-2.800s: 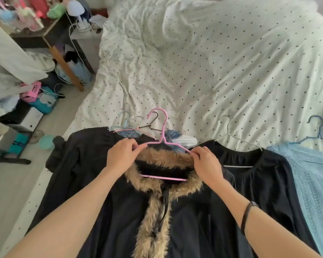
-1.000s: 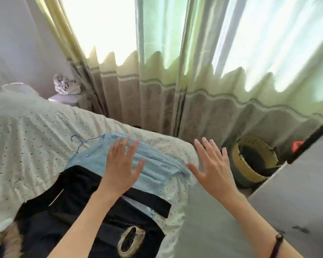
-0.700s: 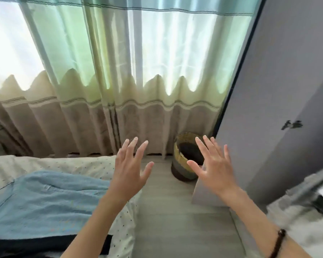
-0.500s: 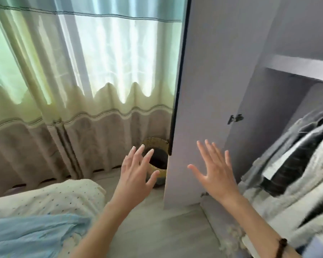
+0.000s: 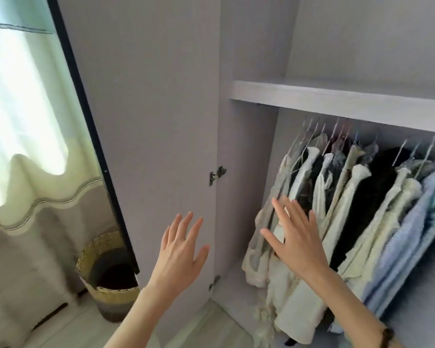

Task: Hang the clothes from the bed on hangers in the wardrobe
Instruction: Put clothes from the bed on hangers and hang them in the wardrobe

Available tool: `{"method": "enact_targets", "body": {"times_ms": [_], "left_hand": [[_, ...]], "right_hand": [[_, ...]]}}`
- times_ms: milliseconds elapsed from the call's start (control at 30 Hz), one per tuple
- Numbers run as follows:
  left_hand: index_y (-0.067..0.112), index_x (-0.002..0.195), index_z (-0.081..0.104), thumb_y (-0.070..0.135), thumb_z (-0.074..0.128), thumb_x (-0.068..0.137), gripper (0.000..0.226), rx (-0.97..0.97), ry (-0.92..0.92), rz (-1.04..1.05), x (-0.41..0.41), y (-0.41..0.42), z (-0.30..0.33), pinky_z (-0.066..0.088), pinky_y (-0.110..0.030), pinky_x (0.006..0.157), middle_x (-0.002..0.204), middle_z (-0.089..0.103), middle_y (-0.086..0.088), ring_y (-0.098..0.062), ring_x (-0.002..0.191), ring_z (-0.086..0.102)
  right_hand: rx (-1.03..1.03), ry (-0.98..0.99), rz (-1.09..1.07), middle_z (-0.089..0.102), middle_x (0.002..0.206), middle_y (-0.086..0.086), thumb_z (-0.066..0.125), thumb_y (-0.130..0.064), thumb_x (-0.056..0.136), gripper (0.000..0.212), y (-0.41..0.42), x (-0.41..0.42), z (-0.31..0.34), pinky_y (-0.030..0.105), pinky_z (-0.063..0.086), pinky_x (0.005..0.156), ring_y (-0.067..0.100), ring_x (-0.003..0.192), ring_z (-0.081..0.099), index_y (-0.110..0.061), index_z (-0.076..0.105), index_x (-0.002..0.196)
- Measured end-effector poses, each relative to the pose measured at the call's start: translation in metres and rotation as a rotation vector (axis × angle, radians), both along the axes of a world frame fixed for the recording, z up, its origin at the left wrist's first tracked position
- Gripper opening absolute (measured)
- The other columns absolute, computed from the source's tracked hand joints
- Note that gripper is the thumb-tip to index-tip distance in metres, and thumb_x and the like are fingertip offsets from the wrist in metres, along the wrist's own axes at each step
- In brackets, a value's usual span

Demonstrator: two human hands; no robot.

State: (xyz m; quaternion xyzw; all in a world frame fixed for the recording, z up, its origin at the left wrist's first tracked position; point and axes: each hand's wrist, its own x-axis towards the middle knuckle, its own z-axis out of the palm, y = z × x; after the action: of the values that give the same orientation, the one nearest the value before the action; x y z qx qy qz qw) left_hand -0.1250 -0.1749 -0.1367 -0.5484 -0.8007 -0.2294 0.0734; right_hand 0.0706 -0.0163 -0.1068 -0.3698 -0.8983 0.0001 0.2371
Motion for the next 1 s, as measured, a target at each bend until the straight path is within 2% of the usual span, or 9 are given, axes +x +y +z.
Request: {"method": "enact_targets", "body": {"times_ms": [100, 267, 367, 433, 533, 633, 733, 800, 1000], "left_hand": [[0.014, 0.136, 0.042, 0.048, 0.031, 0.089, 0.059, -0.022, 0.009, -0.098, -0.023, 0.042, -0.005, 0.032, -0.049, 0.101, 0.142, 0.042, -0.013, -0.038, 0.133, 0.035], [0.018, 0.133, 0.035, 0.050, 0.024, 0.093, 0.052, -0.025, -0.035, -0.227, -0.036, 0.102, -0.013, 0.042, -0.051, 0.093, 0.135, 0.048, -0.015, -0.041, 0.127, 0.042], [0.016, 0.131, 0.040, 0.051, 0.014, 0.097, 0.056, -0.073, -0.014, -0.304, -0.039, 0.136, -0.020, 0.047, -0.048, 0.087, 0.128, 0.055, -0.014, -0.040, 0.118, 0.051], [0.014, 0.135, 0.043, 0.051, 0.022, 0.093, 0.059, -0.081, -0.059, -0.342, -0.040, 0.161, -0.026, 0.042, -0.048, 0.095, 0.135, 0.049, -0.014, -0.039, 0.125, 0.045], [0.012, 0.133, 0.048, 0.046, 0.031, 0.088, 0.058, -0.098, -0.076, -0.374, -0.041, 0.202, -0.030, 0.041, -0.048, 0.096, 0.135, 0.049, -0.014, -0.039, 0.126, 0.044], [0.010, 0.126, 0.054, 0.041, 0.038, 0.087, 0.052, -0.095, -0.053, -0.402, -0.044, 0.246, -0.028, 0.048, -0.050, 0.087, 0.127, 0.056, -0.015, -0.041, 0.117, 0.053], [0.011, 0.129, 0.052, 0.042, 0.035, 0.088, 0.054, -0.089, -0.022, -0.401, -0.048, 0.288, -0.022, 0.044, -0.051, 0.092, 0.131, 0.053, -0.014, -0.040, 0.122, 0.048], [0.013, 0.134, 0.048, 0.045, 0.030, 0.089, 0.058, -0.078, -0.040, -0.401, -0.050, 0.317, -0.016, 0.037, -0.051, 0.099, 0.137, 0.048, -0.013, -0.038, 0.129, 0.041], [0.016, 0.141, 0.037, 0.051, 0.015, 0.087, 0.068, -0.043, -0.053, -0.424, -0.039, 0.391, -0.007, 0.022, -0.040, 0.111, 0.147, 0.035, -0.007, -0.028, 0.139, 0.024]], "right_hand": [[-0.025, -0.010, -0.097, 0.025, 0.153, 0.008, 0.015, -0.067, 0.082, 0.079, 0.021, -0.004, -0.007, 0.048, 0.010, 0.112, 0.024, 0.142, 0.019, -0.023, 0.023, 0.147], [-0.058, -0.051, -0.244, 0.039, 0.146, 0.011, 0.023, -0.061, 0.087, 0.071, 0.048, -0.001, -0.020, 0.052, 0.024, 0.107, 0.029, 0.136, 0.034, -0.020, 0.032, 0.144], [-0.077, -0.046, -0.300, 0.030, 0.150, 0.008, 0.015, -0.064, 0.084, 0.075, 0.067, -0.001, -0.026, 0.044, 0.010, 0.111, 0.024, 0.141, 0.024, -0.023, 0.023, 0.146], [-0.090, -0.045, -0.312, 0.024, 0.153, 0.006, 0.008, -0.069, 0.081, 0.080, 0.081, -0.002, -0.029, 0.040, 0.003, 0.111, 0.021, 0.143, 0.017, -0.025, 0.019, 0.147], [-0.079, -0.037, -0.332, 0.029, 0.151, 0.007, 0.000, -0.073, 0.082, 0.085, 0.112, -0.008, -0.034, 0.046, 0.010, 0.110, 0.024, 0.141, 0.022, -0.023, 0.025, 0.146], [-0.094, -0.066, -0.341, 0.035, 0.148, 0.009, 0.008, -0.066, 0.088, 0.076, 0.153, -0.018, -0.035, 0.053, 0.020, 0.108, 0.028, 0.138, 0.029, -0.021, 0.031, 0.144], [-0.046, -0.084, -0.322, 0.043, 0.143, 0.012, 0.021, -0.058, 0.090, 0.066, 0.198, -0.030, -0.027, 0.056, 0.028, 0.105, 0.030, 0.134, 0.036, -0.018, 0.039, 0.140], [-0.010, -0.093, -0.300, 0.044, 0.141, 0.012, 0.018, -0.056, 0.093, 0.065, 0.227, -0.038, -0.020, 0.057, 0.029, 0.104, 0.031, 0.133, 0.038, -0.016, 0.042, 0.138], [0.002, -0.075, -0.228, 0.025, 0.153, 0.005, -0.008, -0.058, 0.085, 0.079, 0.316, -0.065, 0.001, 0.044, 0.000, 0.114, 0.022, 0.144, 0.012, -0.020, 0.024, 0.147]]}}
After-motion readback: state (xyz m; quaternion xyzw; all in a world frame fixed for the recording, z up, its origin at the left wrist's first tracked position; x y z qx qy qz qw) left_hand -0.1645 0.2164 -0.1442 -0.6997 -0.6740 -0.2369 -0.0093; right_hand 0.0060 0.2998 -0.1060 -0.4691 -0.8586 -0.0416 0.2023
